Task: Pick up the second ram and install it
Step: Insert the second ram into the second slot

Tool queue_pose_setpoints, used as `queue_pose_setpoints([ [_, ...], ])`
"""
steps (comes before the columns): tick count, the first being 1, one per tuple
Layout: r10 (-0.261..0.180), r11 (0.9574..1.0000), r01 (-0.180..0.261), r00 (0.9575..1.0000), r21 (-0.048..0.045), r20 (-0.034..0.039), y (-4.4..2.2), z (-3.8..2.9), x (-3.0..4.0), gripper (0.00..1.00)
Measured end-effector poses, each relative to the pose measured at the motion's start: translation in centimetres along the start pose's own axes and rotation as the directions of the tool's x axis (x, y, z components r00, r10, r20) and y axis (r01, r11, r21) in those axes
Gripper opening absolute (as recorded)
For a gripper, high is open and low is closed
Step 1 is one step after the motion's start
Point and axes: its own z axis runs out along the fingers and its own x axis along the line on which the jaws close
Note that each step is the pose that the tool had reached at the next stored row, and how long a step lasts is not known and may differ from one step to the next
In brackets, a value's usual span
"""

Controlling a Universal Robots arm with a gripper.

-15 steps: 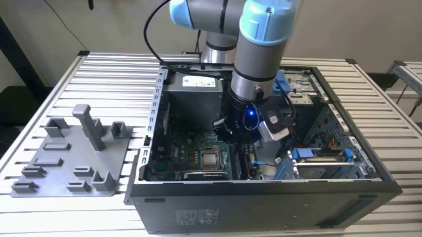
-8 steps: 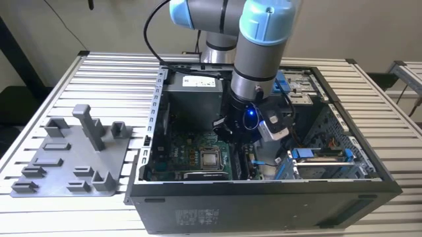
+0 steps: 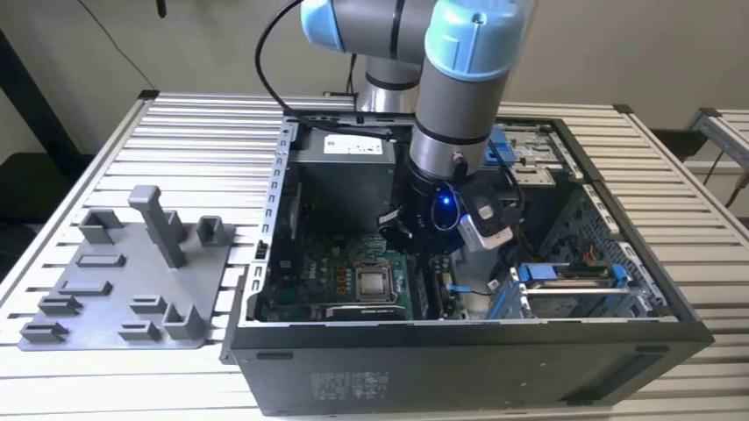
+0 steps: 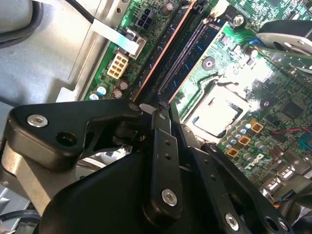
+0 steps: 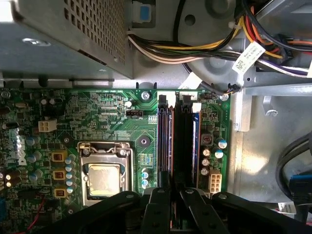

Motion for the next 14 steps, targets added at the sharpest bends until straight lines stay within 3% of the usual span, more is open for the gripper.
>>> queue_pose_setpoints([
  [14,-0.004,0.9999,0.004,1.0,-0.0092,0.0007,0.07,0.52,-0.04,0.16],
])
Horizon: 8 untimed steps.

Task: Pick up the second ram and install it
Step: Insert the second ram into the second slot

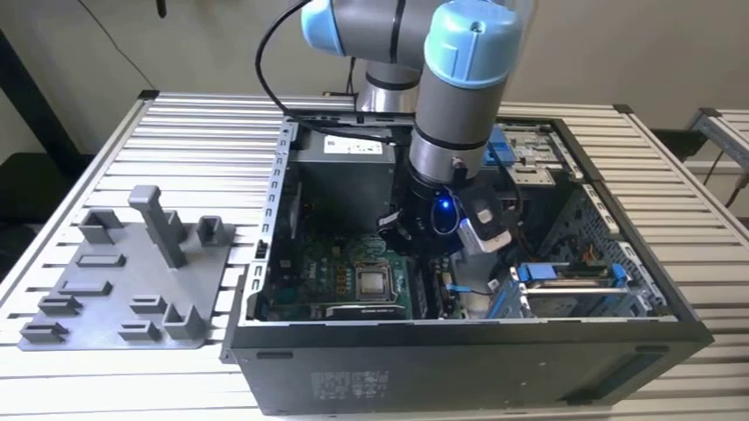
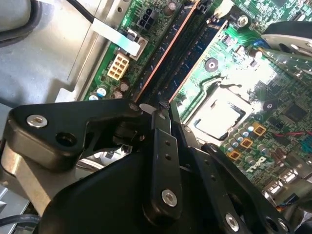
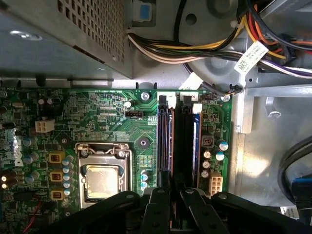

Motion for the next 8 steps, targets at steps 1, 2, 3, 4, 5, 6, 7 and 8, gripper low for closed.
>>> queue_pose_setpoints([
  [1,0.0,1.0,0.0,1.0,0.0008,-0.0001,-0.01,-0.02,0.0,0.16],
  [2,0.0,1.0,0.0,1.0,0.0018,-0.0004,-0.03,-0.08,0.0,0.22],
  [3,0.0,1.0,0.0,1.0,0.0021,-0.0006,-0.06,-0.46,0.01,0.22],
  [4,0.0,1.0,0.0,1.0,0.0022,-0.0007,-0.08,-0.91,0.01,0.22],
  [5,0.0,1.0,0.0,1.0,0.002,-0.0008,-0.11,-1.37,0.02,0.22],
  [6,0.0,1.0,0.0,1.0,0.0021,-0.0008,-0.14,-1.82,0.02,0.22],
  [7,0.0,1.0,0.0,1.0,0.0021,-0.0007,-0.16,-2.27,0.02,0.22],
  [8,0.0,1.0,0.0,1.0,0.0021,-0.0007,-0.18,-2.72,0.03,0.22],
])
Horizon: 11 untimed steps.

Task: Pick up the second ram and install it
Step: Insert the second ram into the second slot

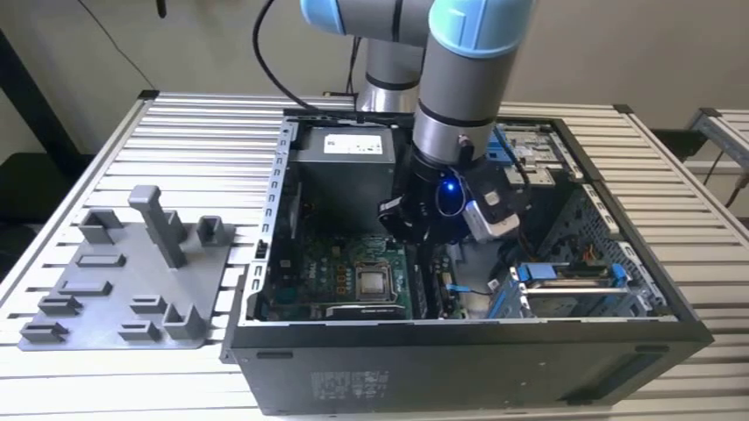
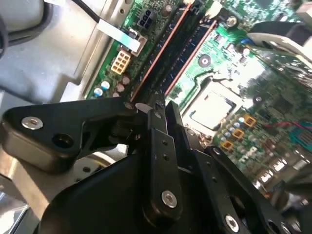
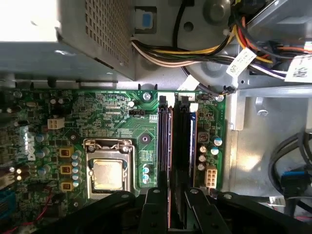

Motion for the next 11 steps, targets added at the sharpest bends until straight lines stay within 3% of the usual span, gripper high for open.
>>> queue_pose_setpoints([
  [2,0.0,1.0,0.0,1.0,0.0,0.0,-0.04,-0.81,0.0,0.22],
  [6,0.0,1.0,0.0,1.0,-0.0003,0.0001,-0.04,-0.87,0.0,0.22],
  [8,0.0,1.0,0.0,1.0,-0.0002,0.0001,-0.05,-0.89,0.0,0.13],
  [11,0.0,1.0,0.0,1.0,-0.0001,0.0,-0.05,-0.91,0.0,0.11],
])
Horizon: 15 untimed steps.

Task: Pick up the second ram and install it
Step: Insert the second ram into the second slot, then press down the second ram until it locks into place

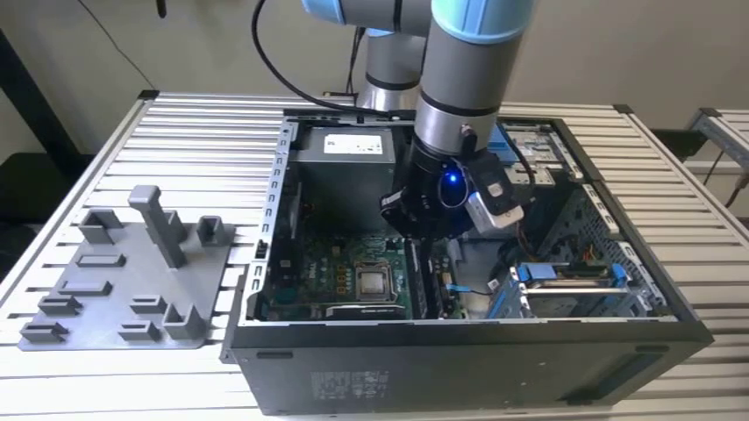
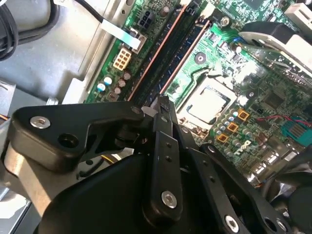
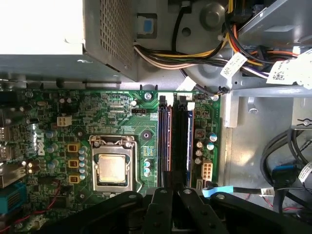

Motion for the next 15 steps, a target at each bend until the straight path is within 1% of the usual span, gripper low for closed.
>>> queue_pose_setpoints([
  [15,-0.001,1.0,0.001,1.0,-0.0001,0.0001,-0.01,-0.13,0.0,0.11],
])
